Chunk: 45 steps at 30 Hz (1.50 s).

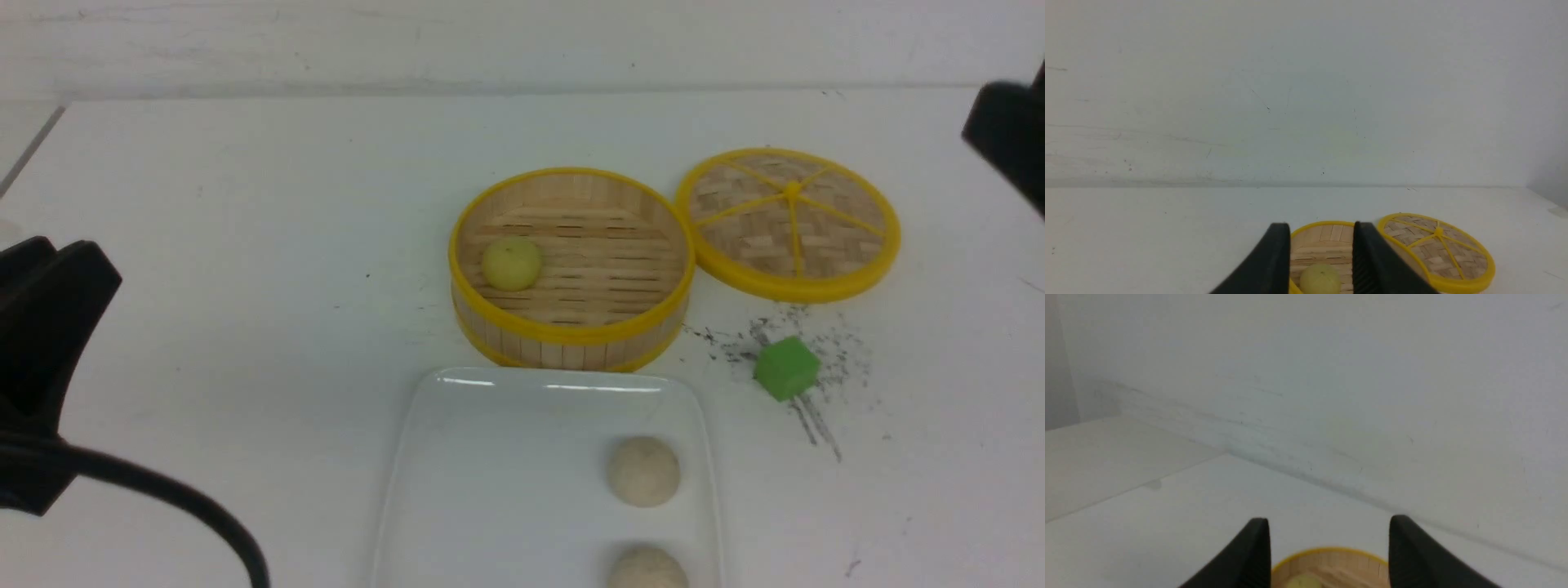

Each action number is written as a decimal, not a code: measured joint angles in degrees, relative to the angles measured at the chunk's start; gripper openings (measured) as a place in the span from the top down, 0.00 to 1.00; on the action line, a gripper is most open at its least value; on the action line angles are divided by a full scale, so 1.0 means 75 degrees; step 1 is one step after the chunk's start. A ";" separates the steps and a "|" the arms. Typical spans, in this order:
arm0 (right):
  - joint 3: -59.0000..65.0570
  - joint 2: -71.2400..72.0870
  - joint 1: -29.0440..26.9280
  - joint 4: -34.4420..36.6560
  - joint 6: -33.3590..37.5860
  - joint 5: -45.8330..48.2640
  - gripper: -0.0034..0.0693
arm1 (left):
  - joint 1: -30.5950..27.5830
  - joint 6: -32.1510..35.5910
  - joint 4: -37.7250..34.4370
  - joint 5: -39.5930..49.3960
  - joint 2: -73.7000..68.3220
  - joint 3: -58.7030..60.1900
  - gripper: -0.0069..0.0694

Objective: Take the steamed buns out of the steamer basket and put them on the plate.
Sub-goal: Use the left arm to grab the steamed stuffed bun that is closest to it

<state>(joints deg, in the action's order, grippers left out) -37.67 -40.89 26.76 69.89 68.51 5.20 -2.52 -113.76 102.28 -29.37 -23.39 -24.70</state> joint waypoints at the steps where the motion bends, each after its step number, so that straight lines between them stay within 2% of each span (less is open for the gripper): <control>1: 0.0185 0.0000 0.0000 0.0000 0.0036 -0.0083 0.40 | 0.0000 0.0000 0.0000 0.0000 0.0000 0.0000 0.58; 7: 0.1030 -0.0013 0.0000 0.0184 0.1185 -0.1565 0.40 | 0.0000 0.0000 0.0000 -0.0025 0.0000 0.0000 0.58; 10: 0.1088 -0.0013 0.0000 0.0657 0.1791 -0.2953 0.40 | 0.0000 0.0000 0.0000 -0.0025 0.0000 0.0000 0.58; 11: 0.1088 -0.0013 0.0000 0.0698 0.1829 -0.3059 0.40 | 0.0000 0.0000 0.0000 -0.0025 0.0000 0.0000 0.58; 14: 0.0995 -0.0013 0.0000 0.1567 0.2259 -0.5037 0.40 | 0.0000 0.0000 0.0000 -0.0025 0.0000 0.0000 0.58; 17: 0.0757 -0.0013 0.0000 0.2083 0.2641 -0.6049 0.42 | 0.0000 0.0000 0.0000 -0.0025 0.0000 0.0000 0.58; 19: 0.0588 -0.0005 0.0000 0.2256 0.2977 -0.6195 0.44 | 0.0000 0.0000 0.0000 -0.0025 0.0000 0.0000 0.58; 23: 0.0400 -0.0005 0.0000 0.2396 0.3196 -0.5761 0.49 | 0.0000 0.0000 0.0000 -0.0025 0.0000 0.0000 0.58; 27: 0.0063 -0.0005 0.0000 0.2941 0.3197 -0.4399 0.58 | 0.0000 0.0000 0.0000 -0.0025 0.0000 0.0000 0.58; 28: 0.0044 -0.0005 0.0000 0.2982 0.3187 -0.4399 0.58 | 0.0000 0.0000 0.0000 -0.0025 0.0000 0.0000 0.58; 32: -0.0326 -0.0037 0.0000 0.3952 0.2552 -0.2917 0.64 | 0.0000 -0.0296 0.0000 -0.0042 0.0000 0.0000 0.58; 36: -0.0383 -0.0053 0.0000 0.4099 0.2260 -0.1960 0.64 | 0.0000 -0.0658 0.0000 -0.0057 0.0000 0.0000 0.58; 41: -0.0389 -0.0078 0.0000 0.4099 0.1137 -0.0994 0.60 | 0.0000 -0.0945 0.0000 -0.0148 0.0000 0.0000 0.58; 45: -0.0389 -0.0145 0.0000 0.4099 0.0681 -0.0350 0.57 | 0.0000 -0.0971 0.0000 -0.0164 0.0000 0.0000 0.58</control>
<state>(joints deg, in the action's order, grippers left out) -40.59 -41.98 26.76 100.63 73.62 2.57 -2.52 -121.04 102.28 -30.59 -23.39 -24.70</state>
